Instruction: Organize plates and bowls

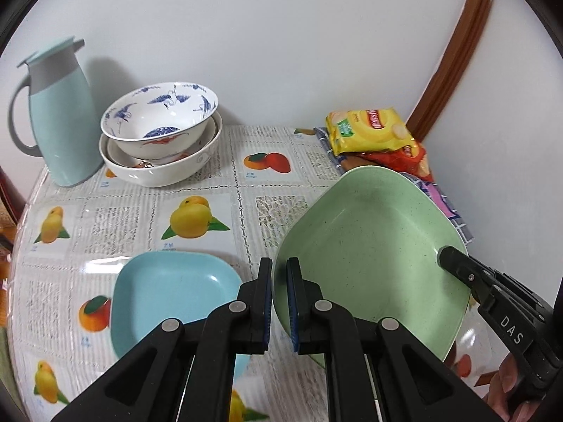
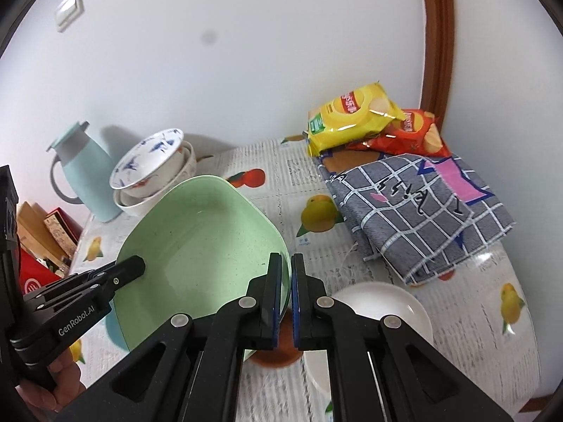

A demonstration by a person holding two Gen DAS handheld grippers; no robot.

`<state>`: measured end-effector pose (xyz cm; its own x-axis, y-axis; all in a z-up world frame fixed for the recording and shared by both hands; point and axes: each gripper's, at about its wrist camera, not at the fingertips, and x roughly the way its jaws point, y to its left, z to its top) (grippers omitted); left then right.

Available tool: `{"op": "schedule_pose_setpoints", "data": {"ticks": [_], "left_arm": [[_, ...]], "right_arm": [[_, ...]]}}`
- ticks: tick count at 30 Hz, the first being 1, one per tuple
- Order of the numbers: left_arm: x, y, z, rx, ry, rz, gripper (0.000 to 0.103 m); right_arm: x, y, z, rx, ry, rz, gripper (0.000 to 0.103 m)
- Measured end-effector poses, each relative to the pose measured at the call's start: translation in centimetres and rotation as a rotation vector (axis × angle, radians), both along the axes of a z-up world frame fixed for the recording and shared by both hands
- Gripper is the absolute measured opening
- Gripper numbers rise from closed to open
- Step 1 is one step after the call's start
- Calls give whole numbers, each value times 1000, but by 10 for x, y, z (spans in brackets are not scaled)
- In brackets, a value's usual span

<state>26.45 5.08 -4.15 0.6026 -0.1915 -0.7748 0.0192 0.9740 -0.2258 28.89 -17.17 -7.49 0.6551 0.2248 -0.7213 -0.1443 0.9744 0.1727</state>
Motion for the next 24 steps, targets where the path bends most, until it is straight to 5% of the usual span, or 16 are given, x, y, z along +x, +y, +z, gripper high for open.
{"op": "schedule_pose_setpoints", "data": {"ticks": [24], "left_arm": [[-84, -14, 35, 11, -74, -29, 8]], "right_arm": [[-98, -25, 30, 50, -62, -59, 5]]}}
